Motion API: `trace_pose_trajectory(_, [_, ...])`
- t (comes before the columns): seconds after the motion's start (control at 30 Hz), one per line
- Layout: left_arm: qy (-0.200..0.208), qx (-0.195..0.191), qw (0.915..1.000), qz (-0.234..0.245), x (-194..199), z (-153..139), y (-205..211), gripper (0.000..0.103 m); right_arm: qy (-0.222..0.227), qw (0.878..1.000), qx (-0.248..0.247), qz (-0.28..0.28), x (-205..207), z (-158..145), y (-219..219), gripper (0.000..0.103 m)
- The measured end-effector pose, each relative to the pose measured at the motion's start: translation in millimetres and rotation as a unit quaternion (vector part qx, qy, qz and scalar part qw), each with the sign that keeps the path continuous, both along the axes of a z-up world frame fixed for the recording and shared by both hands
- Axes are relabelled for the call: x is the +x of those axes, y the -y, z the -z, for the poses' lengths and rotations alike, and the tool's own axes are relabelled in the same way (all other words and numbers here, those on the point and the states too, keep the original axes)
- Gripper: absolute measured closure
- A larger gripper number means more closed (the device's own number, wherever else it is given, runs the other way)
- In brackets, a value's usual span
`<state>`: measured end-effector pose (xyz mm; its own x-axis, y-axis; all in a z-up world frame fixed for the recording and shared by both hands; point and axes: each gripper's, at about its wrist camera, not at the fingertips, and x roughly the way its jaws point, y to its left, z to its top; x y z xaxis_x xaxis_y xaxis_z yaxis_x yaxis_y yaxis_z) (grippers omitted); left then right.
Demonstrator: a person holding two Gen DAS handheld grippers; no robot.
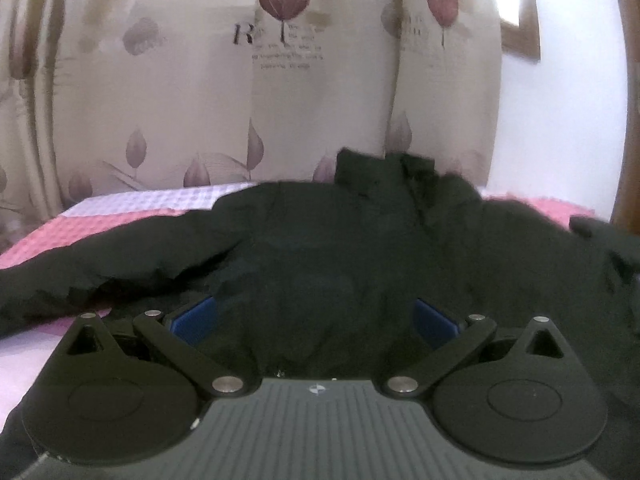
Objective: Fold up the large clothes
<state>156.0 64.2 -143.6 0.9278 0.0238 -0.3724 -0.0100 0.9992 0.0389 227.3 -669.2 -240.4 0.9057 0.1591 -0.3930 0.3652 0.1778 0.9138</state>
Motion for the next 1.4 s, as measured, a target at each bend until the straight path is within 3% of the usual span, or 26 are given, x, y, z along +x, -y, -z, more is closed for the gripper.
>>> trace_pose_trajectory(0.1, [-0.025, 0.004, 0.9997, 0.003, 7.7, 2.9, 0.7, 0.0, 0.03, 0.999, 0.026, 0.014, 14.0, 11.3, -2.2, 0.024])
trace_pose_trajectory(0.13, [-0.032, 0.002, 0.9995, 0.002, 9.9, 3.8, -0.2, 0.0, 0.032, 0.999, 0.027, 0.023, 17.3, 13.8, -3.6, 0.029])
trace_pose_trajectory(0.17, [-0.038, -0.002, 0.9993, 0.001, 10.7, 4.9, -1.6, 0.0, 0.033, 0.999, 0.022, 0.026, 19.1, 14.6, -4.2, 0.053])
trace_pose_trajectory(0.23, [-0.043, -0.014, 0.999, -0.003, 12.0, 5.7, -5.7, 0.0, 0.026, 1.0, -0.006, 0.012, 25.4, 12.5, -5.1, 0.085])
trace_pose_trajectory(0.27, [-0.046, -0.022, 0.9987, -0.004, 12.7, 6.0, -8.7, 0.0, 0.029, 0.999, -0.019, 0.015, 24.6, 8.1, -5.3, 0.092])
trace_pose_trajectory(0.37, [-0.051, -0.052, 0.9972, -0.014, 14.4, 7.2, -18.9, 0.0, 0.059, 0.994, -0.089, 0.019, 18.9, -15.7, -6.9, 0.094])
trace_pose_trajectory(0.63, [-0.046, -0.149, 0.987, -0.039, 12.3, 9.1, -48.4, 0.0, 0.145, 0.98, -0.135, -0.005, 20.8, -112.7, -41.7, 0.095])
trace_pose_trajectory(0.8, [-0.029, -0.164, 0.9847, -0.052, 6.5, 7.3, -53.8, 0.0, 0.221, 0.962, -0.149, -0.055, 36.2, -183.8, -106.9, 0.095])
trace_pose_trajectory(0.97, [-0.021, -0.196, 0.9791, -0.049, 3.9, 8.3, -63.4, 0.0, 0.283, 0.938, -0.149, -0.135, 61.0, -237.6, -202.1, 0.095])
trace_pose_trajectory(1.23, [-0.007, -0.236, 0.9708, -0.042, -0.1, 10.8, -73.8, 0.0, 0.321, 0.905, -0.145, -0.239, 95.8, -264.6, -347.2, 0.095])
trace_pose_trajectory(1.37, [0.0, -0.253, 0.9668, -0.04, -2.0, 11.4, -77.7, 0.0, 0.328, 0.893, -0.124, -0.282, 98.1, -262.9, -409.4, 0.094])
trace_pose_trajectory(1.4, [0.001, -0.256, 0.9658, -0.039, -2.5, 11.5, -78.6, 0.0, 0.328, 0.89, -0.123, -0.292, 103.9, -251.0, -421.8, 0.094])
